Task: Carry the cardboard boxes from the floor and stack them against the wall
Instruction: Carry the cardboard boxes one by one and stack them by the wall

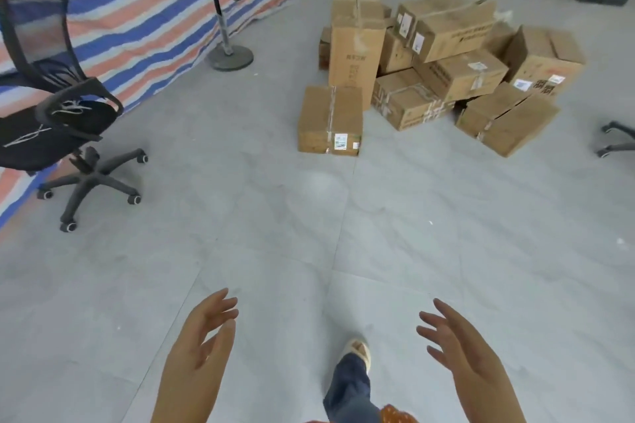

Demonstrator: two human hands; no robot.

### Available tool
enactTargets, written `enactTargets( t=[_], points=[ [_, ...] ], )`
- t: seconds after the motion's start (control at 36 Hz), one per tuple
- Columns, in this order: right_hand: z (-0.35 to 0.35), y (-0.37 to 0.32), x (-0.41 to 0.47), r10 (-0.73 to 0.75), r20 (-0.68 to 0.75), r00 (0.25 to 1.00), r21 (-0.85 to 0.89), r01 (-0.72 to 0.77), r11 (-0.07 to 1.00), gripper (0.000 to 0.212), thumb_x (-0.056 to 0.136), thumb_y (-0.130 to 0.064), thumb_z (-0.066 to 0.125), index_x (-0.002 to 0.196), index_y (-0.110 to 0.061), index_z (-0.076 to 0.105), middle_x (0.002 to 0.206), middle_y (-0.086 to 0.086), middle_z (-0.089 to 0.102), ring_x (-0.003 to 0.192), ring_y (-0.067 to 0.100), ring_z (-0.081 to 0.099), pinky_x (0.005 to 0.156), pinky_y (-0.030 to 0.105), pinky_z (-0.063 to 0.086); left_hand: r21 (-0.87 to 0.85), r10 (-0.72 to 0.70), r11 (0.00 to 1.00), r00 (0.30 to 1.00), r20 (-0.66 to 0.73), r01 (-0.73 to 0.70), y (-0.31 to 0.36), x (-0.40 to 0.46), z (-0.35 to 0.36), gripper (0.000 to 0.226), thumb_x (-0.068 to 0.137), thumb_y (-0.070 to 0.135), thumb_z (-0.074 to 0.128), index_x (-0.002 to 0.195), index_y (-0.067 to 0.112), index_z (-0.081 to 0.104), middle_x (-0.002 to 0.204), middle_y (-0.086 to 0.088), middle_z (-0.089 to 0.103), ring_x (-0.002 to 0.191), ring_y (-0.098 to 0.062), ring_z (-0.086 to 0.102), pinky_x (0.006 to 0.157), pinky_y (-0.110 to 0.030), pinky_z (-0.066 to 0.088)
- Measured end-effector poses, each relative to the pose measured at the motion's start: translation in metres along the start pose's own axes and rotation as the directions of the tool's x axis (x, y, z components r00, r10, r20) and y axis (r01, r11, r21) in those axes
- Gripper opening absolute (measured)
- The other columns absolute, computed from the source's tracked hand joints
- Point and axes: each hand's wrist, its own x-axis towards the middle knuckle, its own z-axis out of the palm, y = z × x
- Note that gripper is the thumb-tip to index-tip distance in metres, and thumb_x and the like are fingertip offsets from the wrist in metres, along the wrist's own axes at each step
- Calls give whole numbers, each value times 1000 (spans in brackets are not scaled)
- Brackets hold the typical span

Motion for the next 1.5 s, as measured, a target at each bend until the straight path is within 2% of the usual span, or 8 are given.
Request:
enactTargets(
  t=[0.17, 0.31, 0.42, 0.56, 0.72, 1.08, 1.39, 1.5],
  points=[
    [-41, -52, 121, -3, -49, 999, -32, 1, 999, 27, 97, -14, 47, 116, -28, 61, 103, -9, 72, 96, 9, 68, 83, 24, 55, -9, 33, 999, 995, 90, -32, 52, 91, 93, 50, 90, -3, 52, 104, 45, 62, 107, 19, 66, 97, 0, 64, 81, -12, 50],
    [-47, -76, 198, -4, -52, 999, -45, 2, 999, 65, 65, -74, 65, 115, -33, 61, 107, -9, 71, 96, 6, 68, 80, 22, 55, -13, 8, 1000, 997, 82, -7, 78, 152, 140, 47, 90, 10, 60, 100, 56, 60, 106, 18, 66, 96, -1, 64, 84, -18, 52],
    [-45, -82, 264, 26, -74, 997, -17, -27, 999, 26, 97, -15, 48, 112, -32, 62, 105, -5, 72, 97, 10, 68, 82, 23, 55, 8, 14, 1000, 994, 105, -15, 92, 214, 177, 48, 85, 17, 60, 96, 63, 58, 106, 18, 67, 96, -2, 65, 85, -28, 54],
    [-40, -94, 340, 23, -153, 988, 11, -22, 1000, 22, 91, -36, 57, 113, -33, 62, 106, -6, 72, 97, 9, 68, 80, 21, 56, 52, -11, 999, 988, 151, 3, 109, 292, 219, 54, 91, 4, 52, 99, 57, 58, 106, 15, 67, 101, -3, 63, 91, -36, 49],
    [-26, -136, 461, 21, -244, 970, 5, -20, 1000, 31, 98, -10, 45, 111, -31, 63, 104, -8, 72, 95, 8, 69, 80, 24, 56, 22, 28, 999, 979, 202, -33, 160, 429, 279, 31, 92, 8, 52, 109, 33, 56, 107, 3, 67, 103, -13, 63, 99, -45, 47],
    [-43, -192, 656, 91, -359, 929, 32, -85, 996, 27, 98, -13, 44, 113, -27, 61, 99, -11, 72, 92, 4, 69, 75, 16, 55, 128, -31, 992, 928, 372, -18, 217, 618, 413, 33, 92, 10, 53, 109, 38, 54, 104, 10, 67, 102, -5, 62, 90, -25, 47],
    [-111, -256, 894, 56, -151, 987, -144, -78, 987, 24, 98, -21, 43, 114, -31, 58, 102, -14, 69, 95, 7, 67, 84, 23, 53, 108, -48, 994, 986, 159, 31, 275, 726, 564, 57, 90, 12, 53, 92, 69, 51, 105, 28, 62, 96, 10, 60, 74, 2, 43],
    [-118, -285, 974, 51, -37, 998, -212, -57, 976, 25, 99, -19, 44, 108, -37, 58, 105, -10, 70, 100, 12, 66, 91, 35, 53, 54, -86, 995, 994, 69, 82, 291, 753, 600, 32, 80, 44, 56, 91, 73, 49, 108, 24, 62, 102, 9, 58, 74, -3, 48]
  ],
)
